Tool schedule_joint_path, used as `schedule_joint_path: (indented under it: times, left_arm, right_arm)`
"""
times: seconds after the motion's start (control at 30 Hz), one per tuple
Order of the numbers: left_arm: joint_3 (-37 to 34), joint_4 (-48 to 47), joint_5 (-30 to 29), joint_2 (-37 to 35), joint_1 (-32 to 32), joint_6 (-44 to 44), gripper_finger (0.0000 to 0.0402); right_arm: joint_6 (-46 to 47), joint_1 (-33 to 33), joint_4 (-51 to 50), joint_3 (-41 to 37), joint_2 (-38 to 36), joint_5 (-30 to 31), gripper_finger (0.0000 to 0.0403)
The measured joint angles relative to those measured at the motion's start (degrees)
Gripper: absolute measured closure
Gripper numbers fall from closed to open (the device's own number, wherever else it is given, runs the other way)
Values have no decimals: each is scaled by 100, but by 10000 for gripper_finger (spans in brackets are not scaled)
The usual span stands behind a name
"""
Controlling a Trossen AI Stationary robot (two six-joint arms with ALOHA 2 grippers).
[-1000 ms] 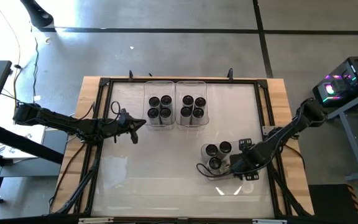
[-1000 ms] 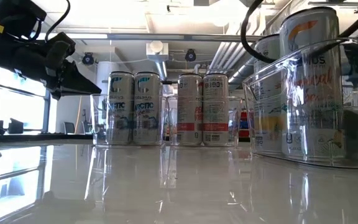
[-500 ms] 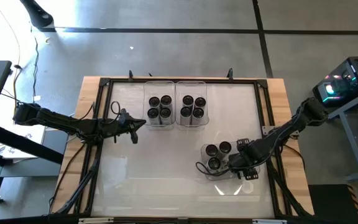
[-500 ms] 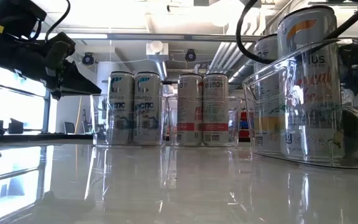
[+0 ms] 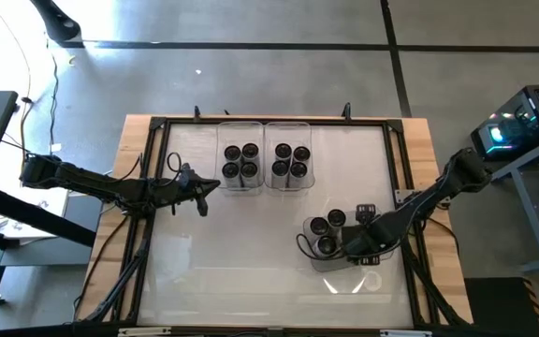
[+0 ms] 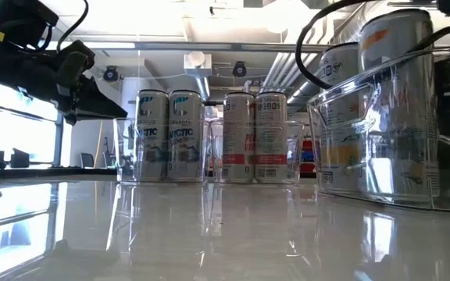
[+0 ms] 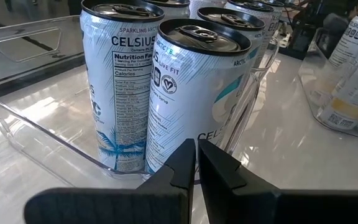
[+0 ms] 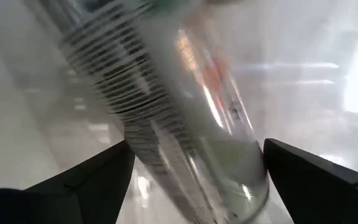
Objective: Sort soda cans
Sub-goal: Adjust the soda can in the bottom right transparent bin
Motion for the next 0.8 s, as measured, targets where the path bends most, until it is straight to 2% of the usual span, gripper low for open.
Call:
schedule_joint_path:
  times: [0.17,0.4,0.5,0.8]
  left_arm:
    - [0,0,2,0,0,0,387]
    - [0,1,2,0,0,0,387]
    - [0,3,2,0,0,2,387]
    - [-7,74,7,0,0,4,387]
  right_arm:
    - [50,-91,685,-368,-12,-547,64]
    - [492,-120,517,-353,1,-983,146]
    - [661,-94,117,-47,37,-1204,148]
    - [1110,-85,-1998,1571,27,-2021,148]
